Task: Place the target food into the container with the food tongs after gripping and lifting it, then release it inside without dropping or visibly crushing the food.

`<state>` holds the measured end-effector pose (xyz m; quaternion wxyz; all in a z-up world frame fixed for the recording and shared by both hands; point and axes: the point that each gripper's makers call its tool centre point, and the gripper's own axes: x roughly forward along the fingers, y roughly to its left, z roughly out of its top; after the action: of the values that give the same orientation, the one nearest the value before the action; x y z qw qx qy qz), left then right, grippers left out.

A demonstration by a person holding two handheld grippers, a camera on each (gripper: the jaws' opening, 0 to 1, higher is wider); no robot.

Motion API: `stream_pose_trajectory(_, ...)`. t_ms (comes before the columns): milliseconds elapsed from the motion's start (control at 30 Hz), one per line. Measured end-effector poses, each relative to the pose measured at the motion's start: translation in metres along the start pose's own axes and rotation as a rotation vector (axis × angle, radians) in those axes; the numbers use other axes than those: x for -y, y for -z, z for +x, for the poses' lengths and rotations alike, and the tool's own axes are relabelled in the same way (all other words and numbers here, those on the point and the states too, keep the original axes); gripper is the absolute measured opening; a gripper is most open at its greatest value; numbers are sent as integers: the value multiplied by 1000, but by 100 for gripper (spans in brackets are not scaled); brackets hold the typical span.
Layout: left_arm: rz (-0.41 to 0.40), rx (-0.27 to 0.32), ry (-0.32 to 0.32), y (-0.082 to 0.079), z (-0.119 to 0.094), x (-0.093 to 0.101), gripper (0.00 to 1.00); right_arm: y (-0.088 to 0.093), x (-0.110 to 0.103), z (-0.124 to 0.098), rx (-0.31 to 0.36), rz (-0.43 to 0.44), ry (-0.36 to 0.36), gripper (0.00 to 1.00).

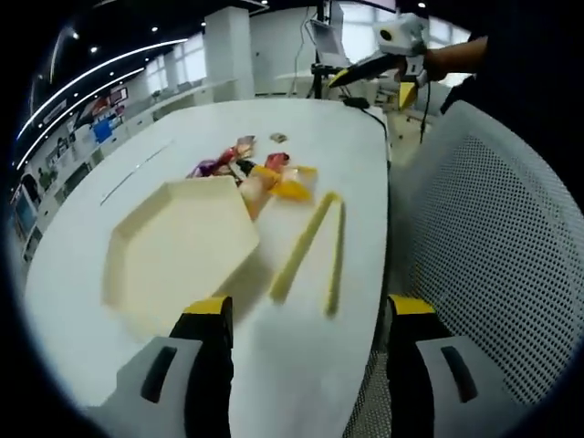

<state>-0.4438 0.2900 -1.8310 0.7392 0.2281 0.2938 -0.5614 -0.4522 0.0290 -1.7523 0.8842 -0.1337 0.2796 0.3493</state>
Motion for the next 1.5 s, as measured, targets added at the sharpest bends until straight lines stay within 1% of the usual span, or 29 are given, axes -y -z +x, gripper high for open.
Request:
stream_pose_trajectory(100, 33, -18, 6, 2, 7, -1, 57, 3, -1, -1, 0, 8, 2, 100)
stream_pose_trajectory(133, 43, -20, 6, 1, 8, -1, 53, 3, -1, -1, 0, 9, 3, 100)
stream_pose_trajectory(167, 56, -14, 13, 0, 10, -1, 51, 4, -1, -2, 0, 10, 4, 100)
stream_pose_trajectory(200, 69, -3, 17, -2, 12, -1, 51, 5, -1, -2, -1, 15, 6, 100)
stream_pose_trajectory(233, 81, -10, 16, -3, 16, -2, 51, 6, -1, -2, -1, 21, 8, 100)
stream_pose_trajectory(300, 94, -24, 19, -2, 19, -4, 47, 7, -1, -1, 0, 26, 9, 100)
stream_pose_trajectory(333, 102, -27, 33, -3, 21, -2, 45, 7, -2, -1, 0, 28, 7, 100)
stream_pose_trajectory(367, 109, -24, 34, -4, 22, -2, 46, 7, -3, -1, -1, 28, 6, 100)
stream_pose_trajectory(500, 138, -43, 45, -3, 28, -3, 42, 5, -4, 0, 10, 27, 3, 99)
stream_pose_trajectory(567, 144, -47, 48, -3, 31, -4, 39, 2, -4, 1, 24, 22, 0, 97)
stream_pose_trajectory(600, 154, -54, 38, -2, 32, -6, 35, 1, -4, 1, 31, 15, -3, 94)
stream_pose_trajectory(633, 170, -51, 41, -3, 33, -4, 34, -1, -4, 1, 35, 1, -7, 93)
stream_pose_trajectory(767, 161, -45, 52, -4, 35, -3, 30, -11, -3, 3, 49, -17, -18, 93)
stream_pose_trajectory(900, 166, -50, 51, -4, 35, -5, 27, -13, -1, 6, 41, -31, -30, 93)
stream_pose_trajectory(967, 138, -65, 39, -4, 36, -6, 24, -14, 1, 5, 40, -32, -27, 91)
stream_pose_trajectory(1000, 142, -65, 33, -5, 36, -7, 23, -15, 2, 5, 36, -35, -25, 90)
stream_pose_trajectory(1100, 162, -68, 13, -6, 36, -10, 15, -16, 1, 5, 34, -31, -30, 90)
stream_pose_trajectory(1133, 176, -73, 6, -5, 36, -11, 12, -16, 0, 5, 29, -36, -32, 89)
stream_pose_trajectory(1167, 209, -83, 7, -5, 37, -10, 9, -15, -1, 6, 23, -42, -33, 90)
stream_pose_trajectory(1200, 216, -86, 9, -5, 38, -9, 6, -15, -2, 6, 24, -39, -34, 90)
stream_pose_trajectory(1233, 220, -103, -6, -4, 37, -9, 2, -15, -2, 6, 27, -34, -35, 90)
stream_pose_trajectory(1267, 220, -95, -1, -5, 38, -8, 2, -15, -2, 5, 26, -31, -35, 90)
stream_pose_trajectory(1333, 228, -98, -6, -4, 37, -7, 1, -12, 0, 4, 27, -17, -23, 91)
stream_pose_trajectory(1367, 205, -85, 16, -5, 37, -4, 1, -12, 0, 4, 32, -1, -23, 91)
stream_pose_trajectory(1433, 212, -74, 21, -4, 37, -3, 0, -11, 0, 3, 28, -4, -23, 92)
stream_pose_trajectory(1500, 201, -67, 28, -5, 35, -2, 0, -11, 1, 1, 28, -5, -23, 92)
